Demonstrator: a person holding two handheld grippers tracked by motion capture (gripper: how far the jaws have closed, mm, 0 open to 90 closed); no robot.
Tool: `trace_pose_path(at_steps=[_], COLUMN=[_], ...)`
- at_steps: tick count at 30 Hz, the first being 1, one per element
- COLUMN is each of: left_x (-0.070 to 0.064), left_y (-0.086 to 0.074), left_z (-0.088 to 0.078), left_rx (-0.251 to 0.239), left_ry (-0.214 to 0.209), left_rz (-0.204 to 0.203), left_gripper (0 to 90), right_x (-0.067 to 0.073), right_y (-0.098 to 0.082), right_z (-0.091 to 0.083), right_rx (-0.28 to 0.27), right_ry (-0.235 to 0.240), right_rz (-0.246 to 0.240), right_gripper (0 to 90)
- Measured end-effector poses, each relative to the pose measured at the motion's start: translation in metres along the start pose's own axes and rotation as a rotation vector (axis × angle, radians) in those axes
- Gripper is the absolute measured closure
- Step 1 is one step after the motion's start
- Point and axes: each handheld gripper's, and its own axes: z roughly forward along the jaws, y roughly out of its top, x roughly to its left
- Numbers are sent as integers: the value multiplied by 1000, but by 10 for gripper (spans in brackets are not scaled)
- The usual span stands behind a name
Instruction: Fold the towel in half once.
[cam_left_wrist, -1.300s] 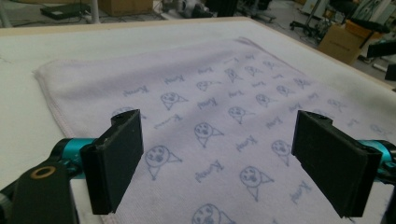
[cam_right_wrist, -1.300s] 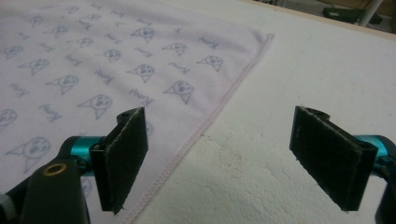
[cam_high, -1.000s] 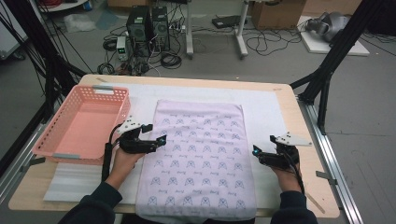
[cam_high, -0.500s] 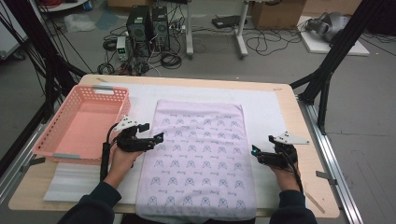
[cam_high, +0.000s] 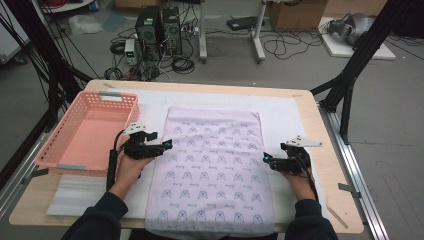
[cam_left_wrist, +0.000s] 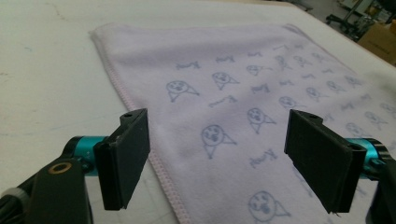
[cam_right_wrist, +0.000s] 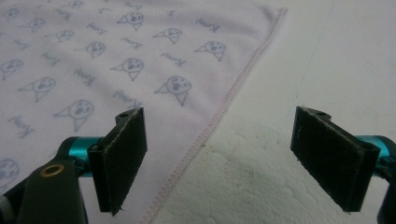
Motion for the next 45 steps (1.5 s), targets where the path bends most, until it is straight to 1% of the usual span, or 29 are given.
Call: trace_pose_path(at_steps=[2, 3, 5, 7, 8, 10, 12, 15, 16, 17, 19, 22, 23, 24, 25, 27, 28, 29, 30, 31, 32, 33, 35, 37, 38, 40, 41, 43, 45], left_x=[5, 6, 7, 7, 7, 8, 11, 19, 22, 25, 29, 28, 27, 25, 24, 24, 24, 24, 24, 22, 21, 20, 21, 22, 21, 21, 21, 22, 20], left_y=[3, 5, 10, 14, 16, 21, 25, 30, 30, 30, 28, 27, 27, 26, 26, 26, 26, 26, 26, 26, 26, 26, 27, 29, 32, 36, 37, 38, 39], left_z=[3, 5, 10, 15, 19, 26, 33, 44, 46, 49, 56, 59, 59, 59, 60, 59, 58, 58, 57, 58, 58, 58, 58, 56, 55, 51, 50, 47, 40], left_rx=[17, 19, 29, 34, 49, 73, 88, 110, 109, 138, 166, 170, 175, 187, 189, 187, 194, 189, 190, 193, 201, 193, 184, 146, 114, 60, 45, 36, 21], left_ry=[1, 14, 14, 20, 23, 54, 93, 146, 146, 159, 181, 192, 200, 218, 233, 243, 242, 234, 207, 201, 208, 214, 208, 213, 212, 209, 208, 183, 160], left_rz=[-15, -12, -16, 2, 7, 12, 32, 13, 4, -1, -12, 7, 38, 85, 112, 113, 118, 110, 102, 101, 116, 104, 54, 25, 11, -14, -24, -45, -42], left_gripper=[227, 230, 235, 236, 231, 234, 245, 265, 273, 280, 293, 334, 345, 396, 437, 505, 557, 621, 731, 836, 857, 863, 867, 869, 869, 870, 870, 870, 869], right_x=[-2, -4, -7, -9, -10, -11, -12, -12, -13, -13, -12, -11, -10, -10, -9, -7, -6, -5, -3, -1, 1, 2, 3, 2, 0, -4, -6, -7, -7], right_y=[3, 5, 11, 18, 22, 30, 38, 47, 49, 51, 53, 52, 51, 51, 52, 53, 53, 54, 54, 55, 55, 55, 56, 56, 57, 60, 61, 62, 61], right_z=[4, 6, 12, 19, 23, 32, 41, 53, 58, 63, 72, 85, 88, 89, 90, 90, 89, 89, 88, 88, 88, 88, 88, 87, 86, 80, 78, 73, 67], right_rx=[11, 14, 18, 26, 34, 56, 84, 106, 119, 135, 148, 180, 188, 177, 176, 180, 180, 180, 186, 184, 188, 189, 191, 184, 164, 99, 75, 65, 41], right_ry=[7, 3, 4, 7, 8, 12, 4, -1, -7, -11, -15, -30, -40, -51, -64, -83, -79, -71, -58, -52, -40, -25, -34, -58, -66, -65, -64, -55, -41], right_rz=[10, 13, 31, 50, 47, 43, 32, 36, 36, 41, 45, 49, 55, 44, 48, 35, 29, 16, 12, 8, 4, 8, -5, -25, -31, -2, 5, 12, 13], right_gripper=[174, 174, 174, 174, 174, 174, 174, 175, 175, 177, 182, 231, 238, 260, 288, 386, 449, 533, 620, 691, 799, 823, 845, 849, 849, 849, 849, 849, 849])
